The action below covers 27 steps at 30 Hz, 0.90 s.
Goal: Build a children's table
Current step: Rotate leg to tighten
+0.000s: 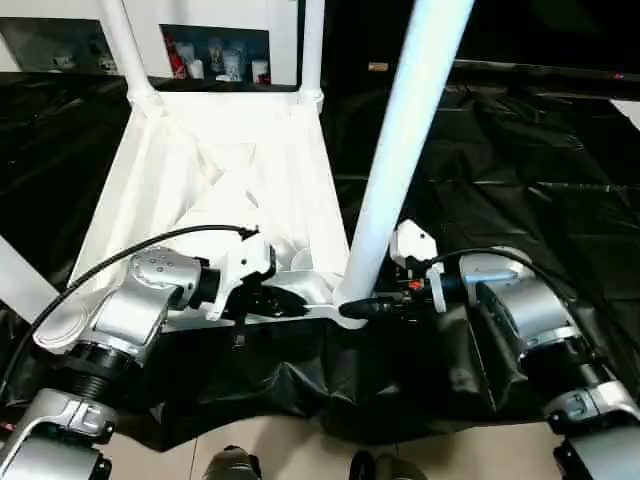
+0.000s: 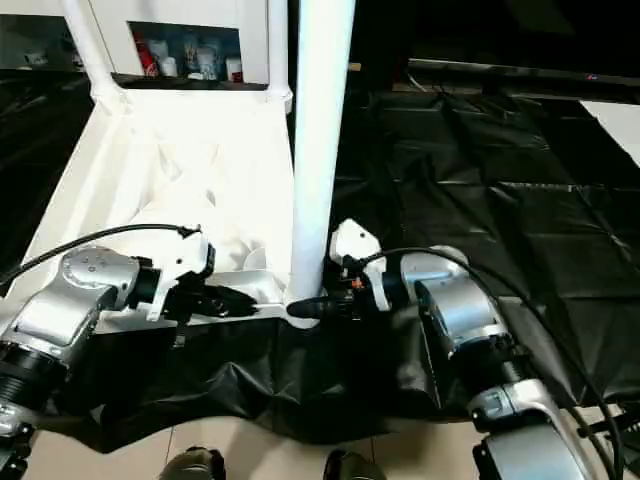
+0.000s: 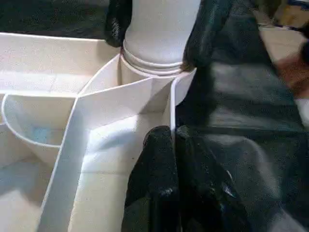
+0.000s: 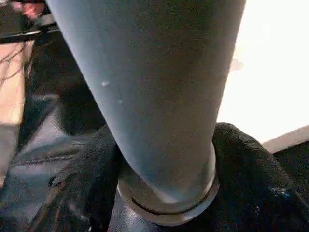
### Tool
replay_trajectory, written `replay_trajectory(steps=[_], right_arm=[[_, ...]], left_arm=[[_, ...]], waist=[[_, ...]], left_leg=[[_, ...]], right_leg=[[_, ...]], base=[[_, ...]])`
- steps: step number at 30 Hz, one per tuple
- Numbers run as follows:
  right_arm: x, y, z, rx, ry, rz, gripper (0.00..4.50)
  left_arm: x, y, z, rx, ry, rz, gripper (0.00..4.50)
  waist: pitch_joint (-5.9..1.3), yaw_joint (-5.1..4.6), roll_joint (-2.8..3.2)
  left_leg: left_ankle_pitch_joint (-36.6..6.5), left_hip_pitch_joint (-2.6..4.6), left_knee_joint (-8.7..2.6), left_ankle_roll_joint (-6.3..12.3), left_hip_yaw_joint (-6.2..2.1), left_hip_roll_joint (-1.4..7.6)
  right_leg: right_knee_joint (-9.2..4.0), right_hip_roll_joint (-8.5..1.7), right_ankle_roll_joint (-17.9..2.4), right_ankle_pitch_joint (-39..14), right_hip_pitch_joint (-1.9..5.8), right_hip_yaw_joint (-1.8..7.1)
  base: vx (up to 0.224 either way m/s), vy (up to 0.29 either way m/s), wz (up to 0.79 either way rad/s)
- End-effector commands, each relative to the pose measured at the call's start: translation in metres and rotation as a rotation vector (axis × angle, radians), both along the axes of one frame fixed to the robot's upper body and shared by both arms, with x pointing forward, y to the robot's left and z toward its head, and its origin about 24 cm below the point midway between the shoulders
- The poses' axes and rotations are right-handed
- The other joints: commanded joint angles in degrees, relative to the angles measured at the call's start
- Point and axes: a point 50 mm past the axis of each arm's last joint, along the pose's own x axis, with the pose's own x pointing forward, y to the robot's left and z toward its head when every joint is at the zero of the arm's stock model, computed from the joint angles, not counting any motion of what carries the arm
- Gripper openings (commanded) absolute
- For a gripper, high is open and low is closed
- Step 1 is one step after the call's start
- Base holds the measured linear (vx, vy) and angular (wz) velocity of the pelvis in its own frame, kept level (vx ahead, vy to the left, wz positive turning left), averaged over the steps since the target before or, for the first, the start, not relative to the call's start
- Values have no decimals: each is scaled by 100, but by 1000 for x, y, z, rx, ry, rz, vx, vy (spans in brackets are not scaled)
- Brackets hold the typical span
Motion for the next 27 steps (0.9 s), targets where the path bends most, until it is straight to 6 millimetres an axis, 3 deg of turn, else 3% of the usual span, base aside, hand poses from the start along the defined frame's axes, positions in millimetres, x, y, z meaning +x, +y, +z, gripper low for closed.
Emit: replay_trajectory(steps=[1,2,4,9,10,14,17,22,27], right_arm=[[8,12,-13,-2,0,-165,257],[9,13,-15,-6,-1,-192,256],[16,24,-24,2,6,-368,256],[23,45,-32,53,37,-605,246],[24,51,-34,62,53,-650,246],[22,65,-32,92,58,-643,246],[20,79,-28,129,49,-608,316],[21,75,-25,120,24,-584,359],[23,48,-15,74,-33,-467,402]], left_arm=[[14,-19,15,-101,-68,90,0],[15,-20,15,-105,-70,104,0],[23,-28,14,-98,-98,190,0],[37,-47,13,-122,-123,348,0],[38,-53,13,-129,-128,367,0],[38,-62,14,-131,-144,365,0],[34,-72,14,-139,-163,327,0],[29,-71,12,-126,-171,280,0],[23,-61,8,-102,-159,214,0]], waist=[[-477,-32,20],[-451,-58,21],[-460,-128,-2],[-451,-214,9],[-466,-217,4],[-465,-229,9],[-471,-236,-6],[-472,-246,2],[-484,-222,-2]], left_leg=[[-1344,83,-394,150,5,96],[-1410,74,-408,109,2,94],[-1542,56,-422,-60,-34,65],[-1615,92,-409,-20,-23,49],[-1599,83,-416,-43,-44,47],[-1605,77,-416,56,-30,54],[-1591,68,-412,93,-23,53],[-1586,63,-420,118,-25,59],[-1477,57,-402,212,-20,71]], right_leg=[[-402,-249,-1113,-1785,395,248],[-418,-242,-1094,-1917,376,246],[-465,-256,-851,-2450,408,221],[-537,-243,-709,-2637,342,227],[-514,-242,-710,-2617,372,207],[-507,-231,-753,-2342,361,221],[-502,-235,-780,-2252,368,222],[-483,-231,-828,-2152,379,223],[-459,-232,-886,-1920,409,230]], base=[[0,0,0],[0,0,0],[0,0,0],[0,0,0],[0,0,0],[0,0,0],[0,0,0],[0,0,0],[0,0,0]])
